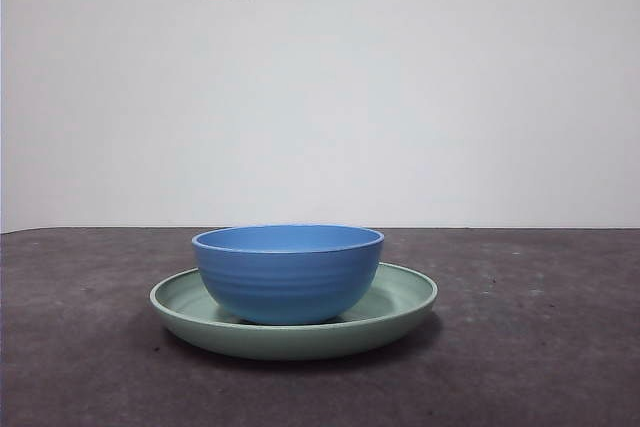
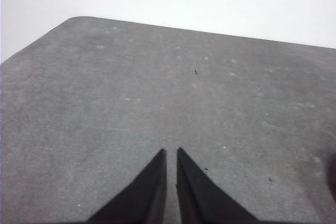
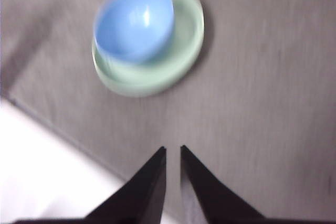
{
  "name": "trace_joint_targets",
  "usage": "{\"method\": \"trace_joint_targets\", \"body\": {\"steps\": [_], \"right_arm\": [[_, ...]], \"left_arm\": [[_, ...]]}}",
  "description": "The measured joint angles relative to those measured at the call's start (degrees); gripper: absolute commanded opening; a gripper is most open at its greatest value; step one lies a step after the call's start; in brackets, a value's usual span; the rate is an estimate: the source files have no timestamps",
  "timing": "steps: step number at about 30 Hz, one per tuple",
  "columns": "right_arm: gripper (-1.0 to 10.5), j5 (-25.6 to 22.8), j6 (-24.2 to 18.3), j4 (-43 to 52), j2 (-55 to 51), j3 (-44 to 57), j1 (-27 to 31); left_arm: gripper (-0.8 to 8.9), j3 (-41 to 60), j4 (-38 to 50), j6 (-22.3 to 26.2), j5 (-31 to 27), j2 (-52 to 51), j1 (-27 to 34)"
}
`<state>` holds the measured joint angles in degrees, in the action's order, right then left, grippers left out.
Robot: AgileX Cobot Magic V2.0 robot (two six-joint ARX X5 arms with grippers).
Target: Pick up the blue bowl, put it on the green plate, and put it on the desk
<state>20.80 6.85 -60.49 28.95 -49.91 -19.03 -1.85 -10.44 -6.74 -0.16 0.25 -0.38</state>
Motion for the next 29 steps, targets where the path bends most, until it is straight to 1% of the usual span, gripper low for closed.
{"method": "trace_joint_targets", "body": {"steps": [2,4,9,11,14,16,20,23,29], "right_arm": [[0.4,0.0,-1.5,8.2,-0.1,1.5,0.3],[0.4,0.0,-3.9,16.2,-0.4,4.0,1.6],[0.4,-0.2,-10.1,36.3,-2.8,14.3,5.0],[0.4,-1.5,-12.5,42.8,-4.6,19.3,6.4],[0.4,-3.6,-15.3,50.2,-8.0,27.2,9.2],[0.4,-4.2,-16.1,52.1,-10.9,31.8,11.4],[0.4,-4.3,-16.9,51.8,-16.7,38.8,15.8],[0.4,-4.4,-17.1,52.1,-20.5,41.4,18.2],[0.4,-4.3,-17.2,52.2,-26.3,45.9,20.7]], "left_arm": [[0.31,0.0,0.0,0.0,0.0,0.0,0.0],[0.31,0.0,0.0,0.0,0.0,0.0,0.0],[0.31,0.0,0.0,0.0,0.0,0.0,0.0],[0.31,0.0,0.0,0.0,0.0,0.0,0.0],[0.31,0.0,0.0,0.0,0.0,0.0,0.0],[0.31,0.0,0.0,0.0,0.0,0.0,0.0],[0.32,0.0,0.0,0.0,0.0,0.0,0.0],[0.31,0.0,0.0,0.0,0.0,0.0,0.0],[0.32,0.0,0.0,0.0,0.0,0.0,0.0]]}}
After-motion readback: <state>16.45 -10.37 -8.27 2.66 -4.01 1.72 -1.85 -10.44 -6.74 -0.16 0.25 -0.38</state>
